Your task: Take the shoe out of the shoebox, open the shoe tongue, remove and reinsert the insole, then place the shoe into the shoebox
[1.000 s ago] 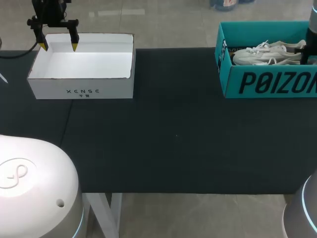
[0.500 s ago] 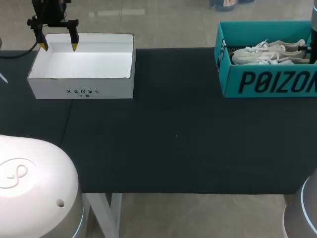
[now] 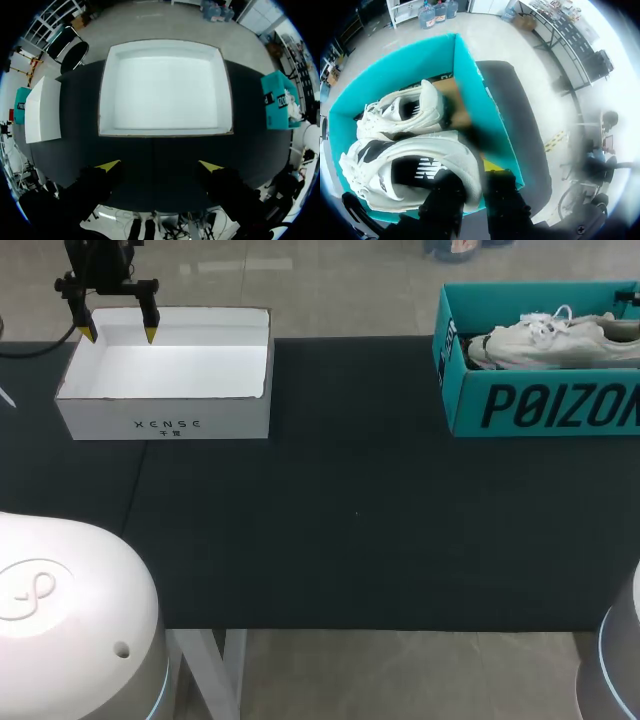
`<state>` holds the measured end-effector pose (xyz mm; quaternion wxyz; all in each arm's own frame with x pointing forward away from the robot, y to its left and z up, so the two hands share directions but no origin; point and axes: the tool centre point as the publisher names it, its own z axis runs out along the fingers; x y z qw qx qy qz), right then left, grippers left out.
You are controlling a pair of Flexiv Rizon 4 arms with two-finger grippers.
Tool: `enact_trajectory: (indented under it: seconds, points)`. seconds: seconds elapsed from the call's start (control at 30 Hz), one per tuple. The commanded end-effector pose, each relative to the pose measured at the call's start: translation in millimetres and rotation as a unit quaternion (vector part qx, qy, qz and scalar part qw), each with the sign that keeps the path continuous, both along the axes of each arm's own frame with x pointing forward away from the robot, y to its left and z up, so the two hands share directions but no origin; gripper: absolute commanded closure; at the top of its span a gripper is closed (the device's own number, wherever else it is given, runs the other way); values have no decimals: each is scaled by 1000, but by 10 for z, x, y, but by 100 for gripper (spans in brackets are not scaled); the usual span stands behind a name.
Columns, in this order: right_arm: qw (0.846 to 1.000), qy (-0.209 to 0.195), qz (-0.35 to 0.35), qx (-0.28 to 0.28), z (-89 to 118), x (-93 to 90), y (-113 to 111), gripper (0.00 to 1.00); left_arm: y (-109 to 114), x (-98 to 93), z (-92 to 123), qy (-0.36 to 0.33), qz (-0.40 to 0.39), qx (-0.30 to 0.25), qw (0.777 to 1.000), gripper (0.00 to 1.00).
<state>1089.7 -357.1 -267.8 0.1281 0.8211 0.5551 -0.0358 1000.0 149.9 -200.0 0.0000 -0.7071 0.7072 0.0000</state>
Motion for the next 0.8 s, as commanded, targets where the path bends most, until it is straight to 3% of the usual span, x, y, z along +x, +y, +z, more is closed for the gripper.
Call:
enact_trajectory:
  seconds: [0.03,0.4,0.8]
  points:
    - [1000,-9,-2,-10,492,-111,153,100,0,0,0,0,0,0,1000,0]
    - [1000,12,26,5,953,-233,359,100,0,0,0,0,0,0,1000,0]
    - [1000,12,26,5,953,-233,359,100,0,0,0,0,0,0,1000,0]
